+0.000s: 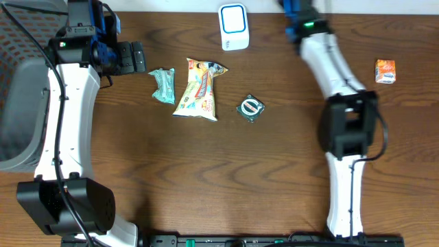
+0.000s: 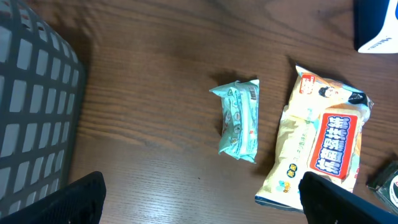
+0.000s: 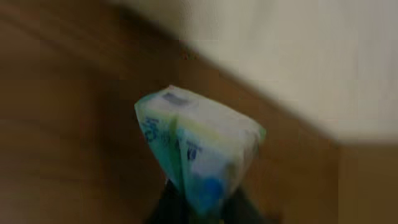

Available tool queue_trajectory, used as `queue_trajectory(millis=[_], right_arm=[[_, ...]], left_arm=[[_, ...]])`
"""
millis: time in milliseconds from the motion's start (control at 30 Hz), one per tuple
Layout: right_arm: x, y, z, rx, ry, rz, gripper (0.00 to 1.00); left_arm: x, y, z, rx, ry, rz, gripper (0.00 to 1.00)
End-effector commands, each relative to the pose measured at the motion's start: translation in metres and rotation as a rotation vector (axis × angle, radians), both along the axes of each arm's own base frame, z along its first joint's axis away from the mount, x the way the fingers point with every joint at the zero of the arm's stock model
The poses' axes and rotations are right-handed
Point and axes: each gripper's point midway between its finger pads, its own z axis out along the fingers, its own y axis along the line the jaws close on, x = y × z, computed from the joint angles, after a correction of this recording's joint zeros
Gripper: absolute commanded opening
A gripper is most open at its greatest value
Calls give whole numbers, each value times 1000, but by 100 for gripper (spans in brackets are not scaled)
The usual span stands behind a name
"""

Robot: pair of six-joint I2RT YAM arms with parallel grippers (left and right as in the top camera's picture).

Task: Scan the item barcode
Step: 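Place the green tissue pack beside the orange pack at far right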

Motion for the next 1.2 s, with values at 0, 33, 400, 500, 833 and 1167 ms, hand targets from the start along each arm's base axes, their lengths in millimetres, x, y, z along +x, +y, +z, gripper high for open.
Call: queue_trajectory(millis=[0,33,400,500,833,1167], right_arm=[[-14,-44,17,141,-7,-105,1],[-21,-52,9,184,36,-104,2],[-72,-162,-18,347,112,-373,73],[-80,-175,-20,371,110,-429,74],[-70,-149,-4,490,60,-414,82],[-59,22,123,1068,-13,173,95]], left_arm=[[-2,-1,-1,8,7,-13,98],[-2,-1,-1,8,7,-13,98],[-2,-1,-1,8,7,-13,98],[-2,-1,-1,8,8,-13,98],[-2,-1,-1,8,8,-13,98],[-2,-1,-1,8,8,-13,98]])
